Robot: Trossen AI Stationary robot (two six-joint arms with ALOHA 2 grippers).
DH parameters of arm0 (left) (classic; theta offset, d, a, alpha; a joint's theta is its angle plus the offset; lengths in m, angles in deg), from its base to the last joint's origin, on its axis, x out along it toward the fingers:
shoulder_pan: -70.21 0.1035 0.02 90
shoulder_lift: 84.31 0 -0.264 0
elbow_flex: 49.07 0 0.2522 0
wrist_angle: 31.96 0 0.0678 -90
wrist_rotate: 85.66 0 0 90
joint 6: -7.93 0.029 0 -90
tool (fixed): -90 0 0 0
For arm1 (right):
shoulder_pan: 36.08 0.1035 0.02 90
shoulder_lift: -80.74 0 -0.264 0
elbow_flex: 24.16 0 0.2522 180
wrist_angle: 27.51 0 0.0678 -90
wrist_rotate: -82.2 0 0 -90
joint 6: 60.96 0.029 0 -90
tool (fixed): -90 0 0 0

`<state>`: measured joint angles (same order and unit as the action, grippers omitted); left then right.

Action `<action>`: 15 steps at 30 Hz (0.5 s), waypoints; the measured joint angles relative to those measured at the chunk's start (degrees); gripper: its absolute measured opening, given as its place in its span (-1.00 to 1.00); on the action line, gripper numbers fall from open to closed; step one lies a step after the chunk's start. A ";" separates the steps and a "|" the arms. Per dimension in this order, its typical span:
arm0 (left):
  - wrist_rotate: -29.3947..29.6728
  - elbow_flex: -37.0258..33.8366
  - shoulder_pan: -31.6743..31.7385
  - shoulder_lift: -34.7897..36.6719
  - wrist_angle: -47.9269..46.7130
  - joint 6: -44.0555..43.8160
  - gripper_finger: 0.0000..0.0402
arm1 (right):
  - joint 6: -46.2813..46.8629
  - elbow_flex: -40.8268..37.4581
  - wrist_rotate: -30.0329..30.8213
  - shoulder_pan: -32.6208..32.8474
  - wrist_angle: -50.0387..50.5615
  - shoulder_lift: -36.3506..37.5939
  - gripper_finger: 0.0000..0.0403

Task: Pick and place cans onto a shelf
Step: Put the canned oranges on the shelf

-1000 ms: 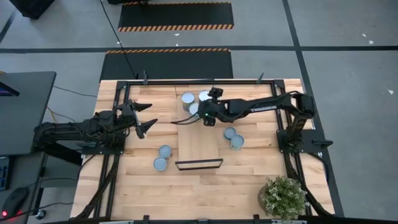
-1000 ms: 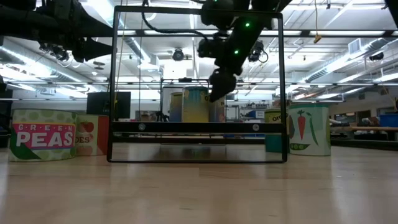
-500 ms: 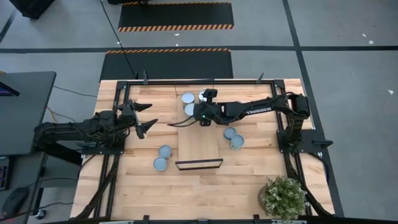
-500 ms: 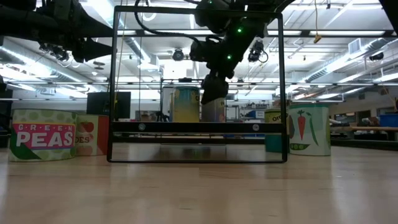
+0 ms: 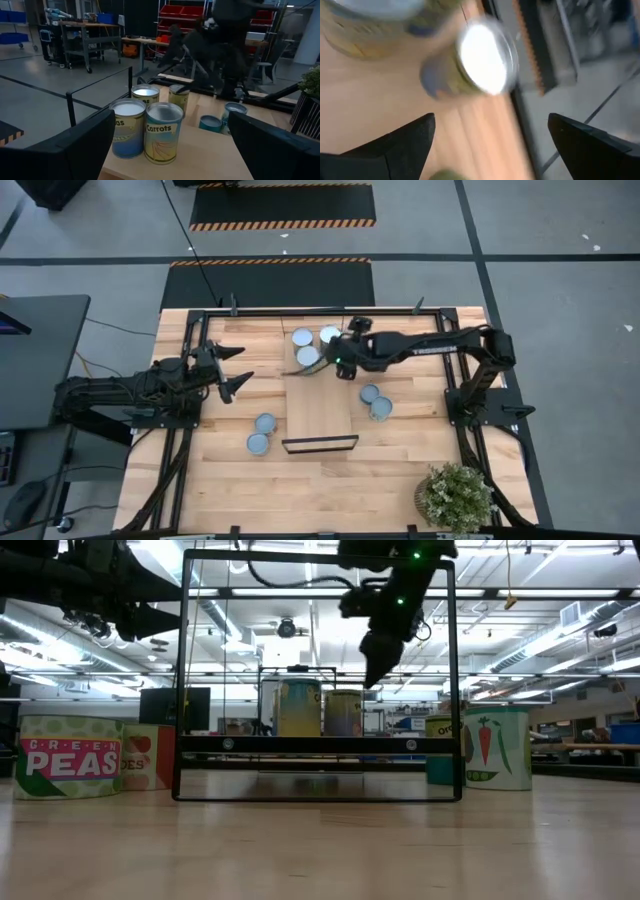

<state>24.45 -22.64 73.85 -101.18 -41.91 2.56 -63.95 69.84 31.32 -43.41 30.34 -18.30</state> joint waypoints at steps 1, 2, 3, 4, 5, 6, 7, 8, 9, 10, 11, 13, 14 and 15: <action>-0.28 0.00 0.00 0.02 0.00 0.01 0.96 | 2.41 -0.46 -1.28 -0.83 1.30 0.63 0.97; -0.63 0.00 0.00 0.01 0.00 0.00 0.96 | 4.64 -1.25 -2.49 -1.74 2.06 1.23 0.97; -0.85 0.00 0.00 0.00 0.00 -0.01 0.96 | 6.43 -2.51 -3.19 -2.52 2.48 1.81 0.97; -0.85 0.00 0.00 0.00 0.00 0.00 0.96 | 8.12 -3.83 -3.97 -3.30 2.76 2.35 0.97; -0.84 0.00 0.00 0.00 0.02 -0.02 0.96 | 9.40 -5.11 -4.89 -4.13 2.72 2.78 0.97; -0.86 0.00 0.00 0.00 0.00 -0.02 0.96 | 10.67 -6.37 -5.81 -4.96 2.61 3.10 0.97; -0.87 0.00 0.00 0.02 0.02 -0.04 0.96 | 11.91 -7.56 -6.60 -5.81 2.65 3.34 0.97; -0.86 0.00 0.00 0.01 0.02 -0.26 0.96 | 13.24 -8.56 -7.48 -6.78 2.94 3.49 0.97; -0.86 0.00 0.00 0.00 0.02 -0.29 0.96 | 14.45 -9.30 -8.58 -7.87 3.05 3.55 0.97; -0.86 0.00 0.00 0.00 0.04 -0.30 0.96 | 15.78 -9.75 -9.85 -8.95 3.00 3.55 0.97; -0.86 0.00 0.00 0.02 0.07 -0.31 0.96 | 17.39 -9.93 -10.97 -9.99 3.10 3.55 0.97; -0.86 0.00 0.00 0.01 0.07 -0.34 0.96 | 20.05 -9.96 -12.89 -12.05 3.27 3.57 0.97; -0.86 0.00 0.00 0.02 0.09 -0.35 0.96 | 21.25 -9.96 -13.96 -12.97 3.29 3.59 0.97; -0.86 0.00 0.00 0.00 0.08 -0.33 0.96 | 22.44 -9.96 -14.90 -13.93 3.32 3.59 0.97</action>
<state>23.59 -22.64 73.85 -101.17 -41.82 2.23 -41.51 59.88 16.42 -57.34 33.66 -14.72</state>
